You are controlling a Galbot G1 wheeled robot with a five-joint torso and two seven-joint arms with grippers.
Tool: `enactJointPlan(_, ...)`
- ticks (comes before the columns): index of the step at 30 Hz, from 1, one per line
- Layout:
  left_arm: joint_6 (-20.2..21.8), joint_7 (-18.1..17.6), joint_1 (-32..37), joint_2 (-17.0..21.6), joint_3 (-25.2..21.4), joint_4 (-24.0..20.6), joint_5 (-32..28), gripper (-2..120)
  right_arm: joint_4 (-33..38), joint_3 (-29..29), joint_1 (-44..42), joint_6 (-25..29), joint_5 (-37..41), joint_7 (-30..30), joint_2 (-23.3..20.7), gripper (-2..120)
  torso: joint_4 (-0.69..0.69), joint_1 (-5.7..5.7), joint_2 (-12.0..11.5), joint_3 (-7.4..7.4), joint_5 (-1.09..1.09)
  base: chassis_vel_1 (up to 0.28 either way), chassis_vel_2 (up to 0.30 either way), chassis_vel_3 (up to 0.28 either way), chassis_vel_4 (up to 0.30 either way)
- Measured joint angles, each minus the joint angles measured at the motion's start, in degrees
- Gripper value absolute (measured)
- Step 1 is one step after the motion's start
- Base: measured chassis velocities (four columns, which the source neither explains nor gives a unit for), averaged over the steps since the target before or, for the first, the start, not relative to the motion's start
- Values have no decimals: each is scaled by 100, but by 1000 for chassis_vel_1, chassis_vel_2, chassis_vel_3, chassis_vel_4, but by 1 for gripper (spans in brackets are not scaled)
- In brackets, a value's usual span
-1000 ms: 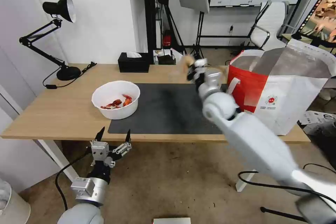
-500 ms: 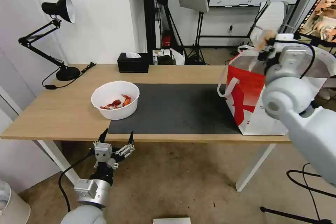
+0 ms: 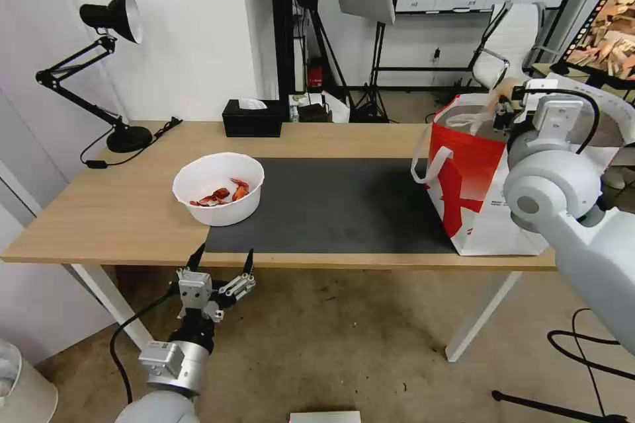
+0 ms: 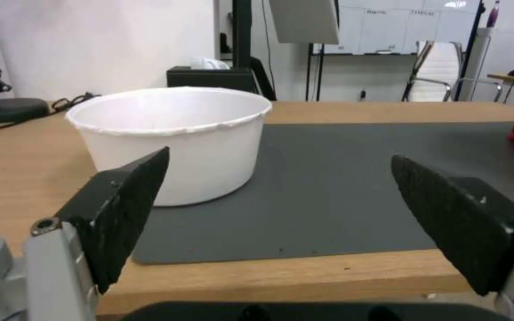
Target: Pick up the trash from the table and place it into the takeout bag.
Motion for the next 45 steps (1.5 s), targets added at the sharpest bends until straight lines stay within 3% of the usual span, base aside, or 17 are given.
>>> enactJointPlan(5, -1, 0, 48, -16, -6, -54, 20, 100, 115, 65, -111, 14, -4, -16, -29, 88, 0, 0, 0, 0, 0, 0, 0, 0, 0)
enactJointPlan(10, -1, 0, 80, -26, -17, -117, 38, 100, 270, 230, -367, 157, 8, -142, -80, 99, 0, 0, 0, 0, -1, 0, 0, 0, 0)
enactJointPlan(14, -15, 1, 117, -51, -42, -190, 54, 100, 628, 651, -1213, 1246, -248, -1179, -152, 100, -2, 0, 0, 0, 0, 0, 0, 0, 0)
enactJointPlan(19, -99, 5, 210, -165, -94, -222, 137, 100, 872, 789, -1743, 2027, -488, -2071, -59, 100, -3, 0, 0, -1, -2, 0, 0, 0, 0)
enactJointPlan(21, -187, 5, 407, -378, -205, -317, 270, 100, 997, 867, -2289, 2767, -810, -3043, 162, 100, 5, 0, 0, 0, 0, 0, 0, 0, 0)
enactJointPlan(23, -202, 7, 452, -448, -230, -354, 330, 100, 1126, 1090, -2813, 3030, -1088, -3600, 282, 100, 3, 0, 0, 0, 0, 0, 0, 0, 0)
enactJointPlan(24, -202, 7, 452, -448, -230, -354, 330, 100, 1126, 1090, -2813, 3030, -1088, -3600, 282, 100, 3, 0, 0, 0, 0, 0, 0, 0, 0)
enactJointPlan(26, -205, 16, 468, -465, -234, -359, 371, 100, 1333, 1582, -3721, 3305, -1284, -4188, 419, 100, -1, 0, 0, 0, 1, 0, 0, 0, 0)
enactJointPlan(27, -205, 16, 468, -465, -234, -359, 371, 100, 1333, 1582, -3721, 3305, -1284, -4188, 419, 100, -1, 0, 0, 0, 1, 0, 0, 0, 0)
enactJointPlan(30, -211, 24, 481, -457, -207, -340, 375, 100, 1531, 2253, -4866, 3643, -1616, -4812, 682, 100, -2, 0, 1, -1, 0, 0, 0, 0, 0)
enactJointPlan(35, -211, 30, 475, -453, -155, -242, 382, 100, 1627, 2615, -5942, 3954, -2073, -5168, 1088, 100, -2, -1, 0, -1, 0, 0, 0, 0, 0)
enactJointPlan(45, -240, 46, 480, -477, -96, -124, 407, 100, 1529, 2404, -6661, 4067, -2991, -5326, 1683, 100, -1, -1, 0, 0, 0, 0, 0, 0, 0)
